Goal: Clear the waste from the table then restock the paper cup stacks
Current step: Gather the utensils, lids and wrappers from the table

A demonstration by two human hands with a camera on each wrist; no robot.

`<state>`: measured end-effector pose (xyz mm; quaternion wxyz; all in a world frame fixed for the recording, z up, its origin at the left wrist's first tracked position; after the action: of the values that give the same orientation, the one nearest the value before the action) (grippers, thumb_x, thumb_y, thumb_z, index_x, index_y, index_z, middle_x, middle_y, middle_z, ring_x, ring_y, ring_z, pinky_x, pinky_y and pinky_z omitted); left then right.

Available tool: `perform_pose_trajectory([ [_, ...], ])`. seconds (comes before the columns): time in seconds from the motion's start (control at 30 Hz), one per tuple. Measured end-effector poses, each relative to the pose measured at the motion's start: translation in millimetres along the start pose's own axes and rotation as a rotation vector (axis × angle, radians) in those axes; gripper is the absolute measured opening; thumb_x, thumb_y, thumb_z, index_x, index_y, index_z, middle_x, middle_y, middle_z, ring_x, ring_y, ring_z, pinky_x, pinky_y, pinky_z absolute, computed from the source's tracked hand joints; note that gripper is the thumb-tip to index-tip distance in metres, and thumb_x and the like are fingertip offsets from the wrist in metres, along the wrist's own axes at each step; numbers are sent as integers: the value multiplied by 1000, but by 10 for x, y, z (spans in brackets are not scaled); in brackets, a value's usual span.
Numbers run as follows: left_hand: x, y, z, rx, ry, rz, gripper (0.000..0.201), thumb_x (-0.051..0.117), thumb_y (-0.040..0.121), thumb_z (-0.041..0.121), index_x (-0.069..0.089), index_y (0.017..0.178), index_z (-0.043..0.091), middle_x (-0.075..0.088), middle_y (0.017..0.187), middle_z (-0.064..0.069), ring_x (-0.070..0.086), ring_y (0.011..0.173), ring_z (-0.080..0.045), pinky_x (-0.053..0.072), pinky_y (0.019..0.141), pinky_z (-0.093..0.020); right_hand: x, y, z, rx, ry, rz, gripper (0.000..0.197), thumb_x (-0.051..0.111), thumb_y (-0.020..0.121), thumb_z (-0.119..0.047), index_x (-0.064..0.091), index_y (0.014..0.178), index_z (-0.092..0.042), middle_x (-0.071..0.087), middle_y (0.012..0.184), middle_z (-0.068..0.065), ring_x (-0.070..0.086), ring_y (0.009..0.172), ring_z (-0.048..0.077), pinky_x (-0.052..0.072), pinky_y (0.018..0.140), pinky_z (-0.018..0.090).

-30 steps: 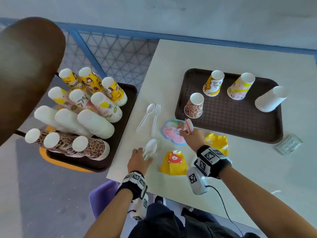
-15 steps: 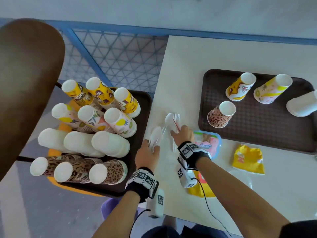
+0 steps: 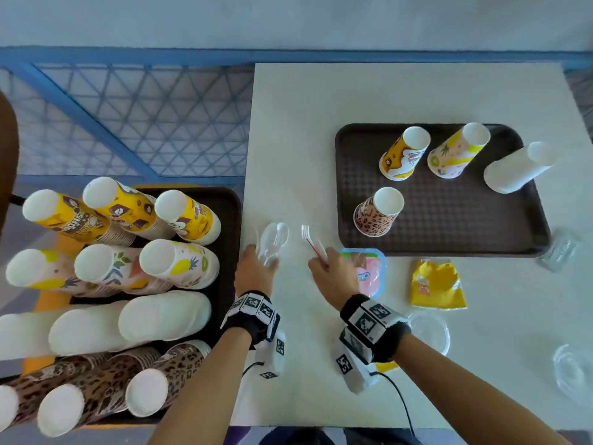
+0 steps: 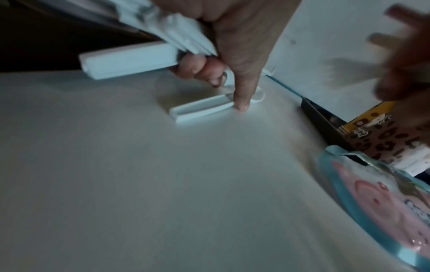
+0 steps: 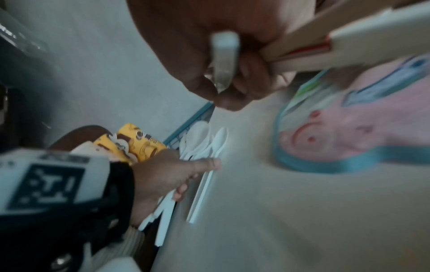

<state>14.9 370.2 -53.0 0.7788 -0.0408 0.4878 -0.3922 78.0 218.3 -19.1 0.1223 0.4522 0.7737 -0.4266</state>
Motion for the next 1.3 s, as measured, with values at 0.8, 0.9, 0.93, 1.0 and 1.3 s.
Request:
perform_pose_trajectory([
  [0.8,462,-663,667,208,-154,-106,47,77,71,21,59,109,1,67,105,-18,62,99,-32,42,78,-28,-1677,-3,1619,164,64,406,61,79,69,-25,50,116,1,60,109,25,55,105,38,41,87,39],
  [0.9,577,-590,764,222,-128,-169,62,82,64,25,54,115,3,64,112,-14,59,105,-29,42,81,-27,-1692,26,1735,219,-37,340,71,82,64,-34,51,117,1,56,113,24,51,107,36,40,89,38],
  [0.93,608,-576,775,221,-107,-180,64,83,63,25,53,116,3,63,113,-13,58,106,-28,41,81,-26,-1684,39,1769,227,-63,325,70,82,63,-37,53,114,1,56,113,24,51,106,36,40,88,38],
  [1.0,669,-554,762,212,-59,-206,67,84,61,28,53,116,3,63,113,-13,57,101,-26,39,80,-25,-1663,66,1808,241,-88,301,69,82,63,-41,55,108,3,58,111,24,51,105,36,39,86,38],
  [1.3,742,-579,683,169,221,-123,55,76,70,27,52,112,3,52,113,-20,56,101,-39,45,83,-41,-1685,173,1985,286,101,246,52,80,68,-33,61,104,-1,63,95,12,61,93,30,49,84,41],
])
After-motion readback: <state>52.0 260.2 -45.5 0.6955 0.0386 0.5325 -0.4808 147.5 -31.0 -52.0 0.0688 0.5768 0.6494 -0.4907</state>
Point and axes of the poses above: each hand's wrist, its own y-axis towards the middle knuckle, its own x-axis out of the palm, z = x × y, the point moved 5 cm from there along y, towards the middle knuckle
